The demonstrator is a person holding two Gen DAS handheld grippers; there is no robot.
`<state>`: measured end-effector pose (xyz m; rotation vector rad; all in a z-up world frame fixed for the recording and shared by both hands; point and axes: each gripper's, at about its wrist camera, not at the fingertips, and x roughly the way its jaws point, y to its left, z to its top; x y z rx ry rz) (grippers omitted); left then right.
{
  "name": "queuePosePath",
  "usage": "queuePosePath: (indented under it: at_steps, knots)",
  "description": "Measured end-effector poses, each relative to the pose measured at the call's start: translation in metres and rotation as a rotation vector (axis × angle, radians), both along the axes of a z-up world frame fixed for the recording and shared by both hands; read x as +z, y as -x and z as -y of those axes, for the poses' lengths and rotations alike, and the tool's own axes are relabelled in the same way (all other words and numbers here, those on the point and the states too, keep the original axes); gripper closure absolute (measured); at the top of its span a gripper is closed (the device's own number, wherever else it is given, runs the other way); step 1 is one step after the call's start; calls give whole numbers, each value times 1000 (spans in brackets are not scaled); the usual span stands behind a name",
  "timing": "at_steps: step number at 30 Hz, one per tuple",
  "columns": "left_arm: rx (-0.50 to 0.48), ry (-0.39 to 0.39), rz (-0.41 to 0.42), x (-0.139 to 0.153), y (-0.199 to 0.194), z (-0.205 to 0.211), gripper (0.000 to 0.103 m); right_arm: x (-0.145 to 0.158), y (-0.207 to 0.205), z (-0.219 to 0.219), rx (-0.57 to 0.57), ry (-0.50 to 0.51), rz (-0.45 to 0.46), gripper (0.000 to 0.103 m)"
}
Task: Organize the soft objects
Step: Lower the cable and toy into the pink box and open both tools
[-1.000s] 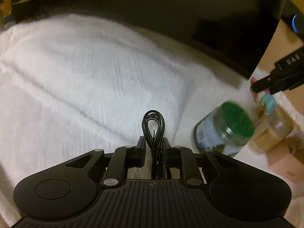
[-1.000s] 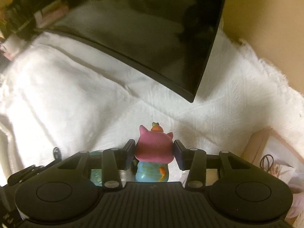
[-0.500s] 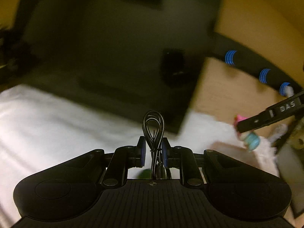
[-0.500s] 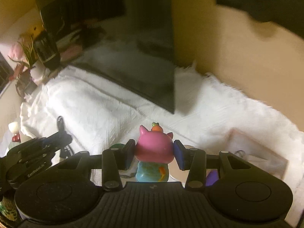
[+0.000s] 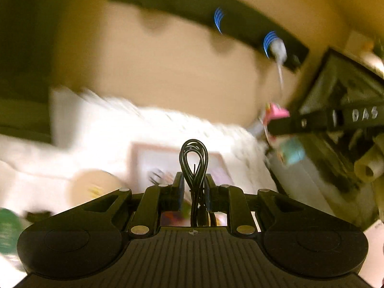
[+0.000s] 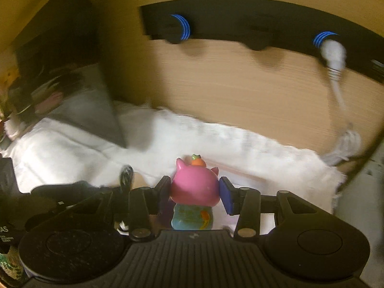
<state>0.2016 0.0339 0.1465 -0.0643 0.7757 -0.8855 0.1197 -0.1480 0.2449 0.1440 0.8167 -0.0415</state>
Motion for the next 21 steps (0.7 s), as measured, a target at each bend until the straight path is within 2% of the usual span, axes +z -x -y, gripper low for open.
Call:
queuePosePath:
  at_steps: [3,8,11,13,16,19,21]
  knots:
    - [-47,-43,-44,-21,-1,30,83,-14,5,24,-44,-14,13,59]
    - [-92,-134,-78,-47,-6,58,83,-47,-2,58,-110,-106,9,59]
    - [-127,-211,-91,-63,-9,73,83,-71,-13,67,-126,-138,-13,59]
    - [-134,-235,-118,-74,-14,76,83,-87,-24,67,-123,-152,-35,59]
    - [-94,-280,-129,-85,-28,86,82,-113,-44,63,-98,-149,-83,59]
    - [-16,-391,-121,-95,-42,100,82,-132,-67,57,-69,-137,-107,59]
    - [-21,-364,-115,-95,-46,102,82,-143,-81,55,-51,-153,-129,59]
